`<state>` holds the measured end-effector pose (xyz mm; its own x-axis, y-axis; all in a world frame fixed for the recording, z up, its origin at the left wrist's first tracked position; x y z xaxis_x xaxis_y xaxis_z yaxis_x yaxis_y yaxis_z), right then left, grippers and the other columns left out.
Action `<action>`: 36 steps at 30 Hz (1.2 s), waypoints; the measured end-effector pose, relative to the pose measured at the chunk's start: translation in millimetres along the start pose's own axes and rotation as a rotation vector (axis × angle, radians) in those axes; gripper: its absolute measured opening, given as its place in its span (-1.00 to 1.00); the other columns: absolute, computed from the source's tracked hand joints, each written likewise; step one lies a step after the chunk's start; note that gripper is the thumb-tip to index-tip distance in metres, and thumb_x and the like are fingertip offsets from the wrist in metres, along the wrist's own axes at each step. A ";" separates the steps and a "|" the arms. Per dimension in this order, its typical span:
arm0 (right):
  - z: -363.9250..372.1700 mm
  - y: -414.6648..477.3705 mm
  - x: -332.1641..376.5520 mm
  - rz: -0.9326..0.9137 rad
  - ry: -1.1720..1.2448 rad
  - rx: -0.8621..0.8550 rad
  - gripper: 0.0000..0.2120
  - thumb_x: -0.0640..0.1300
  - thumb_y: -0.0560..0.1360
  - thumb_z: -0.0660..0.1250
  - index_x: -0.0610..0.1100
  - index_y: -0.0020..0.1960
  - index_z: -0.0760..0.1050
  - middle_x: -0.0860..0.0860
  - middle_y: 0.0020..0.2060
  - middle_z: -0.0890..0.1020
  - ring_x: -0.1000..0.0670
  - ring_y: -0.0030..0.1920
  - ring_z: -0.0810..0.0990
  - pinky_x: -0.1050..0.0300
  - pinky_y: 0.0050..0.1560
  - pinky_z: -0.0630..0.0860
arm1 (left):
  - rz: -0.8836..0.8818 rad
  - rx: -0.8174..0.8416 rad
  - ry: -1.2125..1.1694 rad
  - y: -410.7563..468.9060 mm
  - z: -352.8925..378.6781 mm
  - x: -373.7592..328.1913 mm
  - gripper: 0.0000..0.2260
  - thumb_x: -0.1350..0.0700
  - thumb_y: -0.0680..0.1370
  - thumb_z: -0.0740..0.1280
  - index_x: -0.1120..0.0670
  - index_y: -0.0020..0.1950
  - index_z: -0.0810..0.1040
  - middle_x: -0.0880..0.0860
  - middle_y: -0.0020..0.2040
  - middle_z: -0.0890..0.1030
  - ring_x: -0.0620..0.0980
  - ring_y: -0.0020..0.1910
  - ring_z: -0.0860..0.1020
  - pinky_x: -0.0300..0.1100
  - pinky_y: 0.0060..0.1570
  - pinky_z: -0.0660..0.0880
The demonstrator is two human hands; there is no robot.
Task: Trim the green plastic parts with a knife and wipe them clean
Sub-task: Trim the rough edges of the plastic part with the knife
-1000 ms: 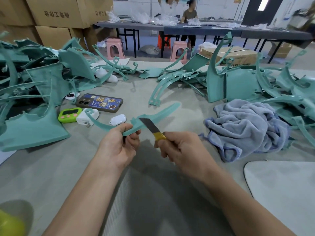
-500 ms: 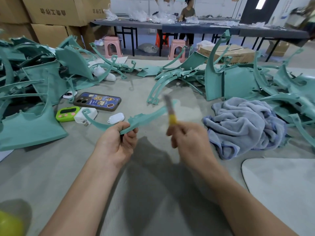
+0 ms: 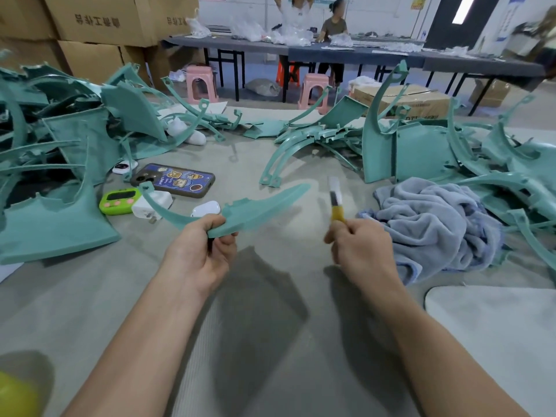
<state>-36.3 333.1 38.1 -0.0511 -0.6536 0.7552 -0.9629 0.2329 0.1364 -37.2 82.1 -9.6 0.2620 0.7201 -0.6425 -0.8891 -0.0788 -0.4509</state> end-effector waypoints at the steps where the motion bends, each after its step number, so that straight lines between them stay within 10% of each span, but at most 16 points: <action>1: -1.1 1.0 -4.1 0.030 0.146 0.007 -0.67 -0.14 0.60 0.27 -0.13 -0.29 0.63 -0.07 -0.47 0.63 -0.04 -0.44 0.52 0.06 -0.31 0.45 | 0.020 -0.008 0.005 -1.0 0.9 -0.9 -0.84 0.30 0.61 0.18 0.12 -0.12 0.46 0.04 -0.46 0.52 -0.16 -0.64 0.39 -0.40 -0.66 0.30; 6: 51.6 -19.3 6.0 0.339 1.037 0.376 -0.70 -0.16 0.68 0.22 -0.24 -0.12 0.63 -0.20 -0.26 0.70 -0.08 -0.39 0.65 0.14 -0.38 0.57 | 0.152 -0.012 0.227 -5.3 6.5 -1.5 -0.89 0.25 0.57 0.33 0.09 -0.08 0.64 -0.01 -0.23 0.69 -0.12 -0.36 0.60 -0.33 -0.48 0.47; 11: 47.6 -9.8 -7.1 0.493 1.232 0.253 -0.80 -0.22 0.65 0.27 -0.23 -0.12 0.55 -0.09 -0.42 0.57 0.05 -0.52 0.46 0.24 -0.50 0.38 | 0.147 0.157 0.423 -10.8 18.1 4.4 -0.88 0.24 0.54 0.40 0.11 0.05 0.67 0.04 -0.14 0.73 -0.08 -0.31 0.67 -0.26 -0.40 0.57; 17: 29.7 4.5 -22.2 0.470 1.229 0.339 -0.69 -0.22 0.66 0.15 -0.10 -0.27 0.36 0.05 -0.55 0.22 0.13 -0.65 0.14 0.26 -0.58 0.09 | 0.261 0.569 0.566 -29.2 42.8 1.8 -0.17 0.19 0.20 0.58 -0.19 0.44 0.48 -0.13 0.39 0.55 -0.15 0.36 0.52 -0.13 0.25 0.48; 23: 32.8 3.6 -23.3 0.517 1.345 0.325 -0.65 -0.33 0.59 0.13 -0.11 -0.35 0.34 0.04 -0.53 0.29 0.13 -0.63 0.17 0.25 -0.59 0.13 | 0.441 0.729 0.781 -50.8 58.6 3.1 -0.41 0.32 0.22 0.59 0.00 0.23 0.68 -0.06 0.35 0.60 -0.15 0.36 0.51 -0.23 0.19 0.51; 31: -21.7 12.1 -19.0 0.150 0.635 -0.109 -0.68 -0.19 0.59 0.23 -0.18 -0.32 0.51 -0.06 -0.52 0.51 0.04 -0.54 0.40 0.21 -0.53 0.27 | 0.944 0.247 0.784 -54.4 52.2 -30.4 -0.81 0.32 0.44 0.53 0.07 -0.05 0.71 -0.13 -0.19 0.71 -0.20 -0.20 0.66 -0.40 -0.14 0.53; 36: 0.7 -27.8 47.1 -0.353 0.276 0.098 -0.62 0.09 0.54 0.24 -0.17 -0.28 0.49 -0.01 -0.53 0.46 0.14 -0.51 0.32 0.10 -0.46 0.30 | 0.987 0.147 0.752 -55.0 44.0 -31.6 -0.87 0.25 0.47 0.54 0.05 -0.04 0.73 -0.05 -0.16 0.72 -0.14 -0.16 0.68 -0.35 -0.14 0.55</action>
<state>-12.2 295.4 69.5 0.3440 -0.4612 0.8179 -0.9300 -0.0471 0.3646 -13.1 94.0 62.8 -0.4340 -0.1789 -0.8829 -0.8487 -0.2477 0.4674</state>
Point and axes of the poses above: each hand's wrist, its own y-axis towards the middle knuckle, its own z-axis out of the palm, x = y × z, the point moved 9 cm from there along y, towards the middle knuckle
